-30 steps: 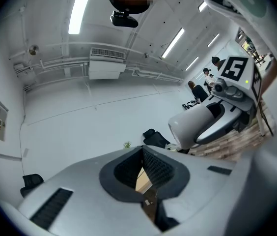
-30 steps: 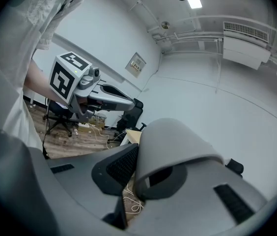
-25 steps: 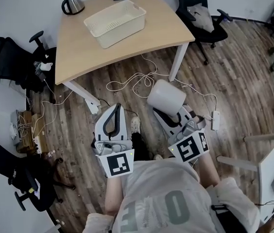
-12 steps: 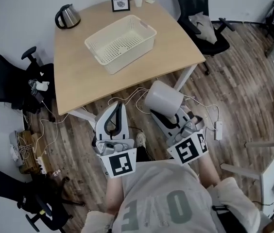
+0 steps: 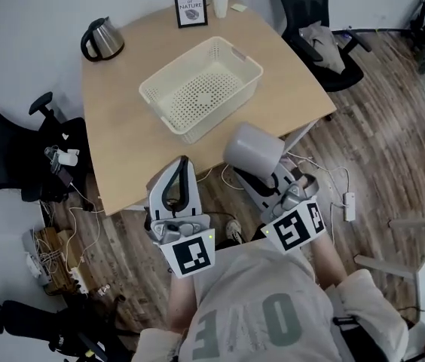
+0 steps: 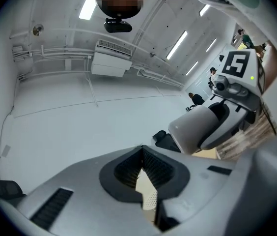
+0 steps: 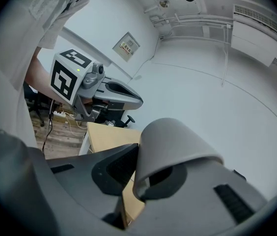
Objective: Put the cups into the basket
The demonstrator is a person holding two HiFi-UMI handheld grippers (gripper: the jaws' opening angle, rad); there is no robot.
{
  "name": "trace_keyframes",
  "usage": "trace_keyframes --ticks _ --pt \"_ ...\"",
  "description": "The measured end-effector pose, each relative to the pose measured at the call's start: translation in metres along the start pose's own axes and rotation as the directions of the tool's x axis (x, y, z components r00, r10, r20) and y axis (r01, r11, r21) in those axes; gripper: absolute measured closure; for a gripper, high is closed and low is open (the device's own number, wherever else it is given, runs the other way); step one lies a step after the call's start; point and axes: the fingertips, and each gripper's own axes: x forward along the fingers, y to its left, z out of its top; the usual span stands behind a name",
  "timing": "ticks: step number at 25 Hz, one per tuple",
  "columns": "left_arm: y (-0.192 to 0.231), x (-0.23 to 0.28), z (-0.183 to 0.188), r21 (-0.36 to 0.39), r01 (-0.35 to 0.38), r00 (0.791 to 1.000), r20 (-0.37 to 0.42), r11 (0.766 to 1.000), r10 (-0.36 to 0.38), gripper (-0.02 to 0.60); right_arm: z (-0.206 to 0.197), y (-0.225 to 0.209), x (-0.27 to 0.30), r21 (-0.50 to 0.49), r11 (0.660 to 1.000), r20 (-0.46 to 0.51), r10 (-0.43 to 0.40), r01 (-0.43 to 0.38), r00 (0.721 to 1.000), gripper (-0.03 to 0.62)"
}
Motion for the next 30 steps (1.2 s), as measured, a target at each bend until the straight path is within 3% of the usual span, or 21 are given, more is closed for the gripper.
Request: trace_keyframes --ticks 3,9,15,24,30 --pt "0.007 0.018 -0.012 -0.023 0.001 1.0 -0.018 1.0 -0.001 0.574 -0.002 -0.011 0.018 0.006 1.0 -0.005 0.021 -0.021 1.0 0.565" --pt "-0.007 0.063 -0.031 -0.077 0.08 0.996 -0.043 0.994 -0.084 0.574 -0.021 -0.045 0.048 0.009 0.999 -0.016 0.032 -0.032 0.999 0.565" --pt "0.004 0.125 -0.047 -0.091 0.04 0.996 -0.071 0.995 -0.046 0.574 -0.042 -0.107 0.085 0.028 0.999 0.048 0.038 -0.039 0.998 0.565" --pt "0.017 0.228 -0.042 -0.034 0.01 0.995 -0.101 0.999 -0.014 0.574 -0.061 -0.202 0.131 0.052 0.997 0.172 0.055 -0.065 0.984 0.565" --pt "0.012 0.254 -0.043 -0.006 0.002 0.993 -0.115 1.0 -0.003 0.574 -0.072 -0.226 0.146 0.037 0.996 0.191 0.075 -0.083 0.979 0.565"
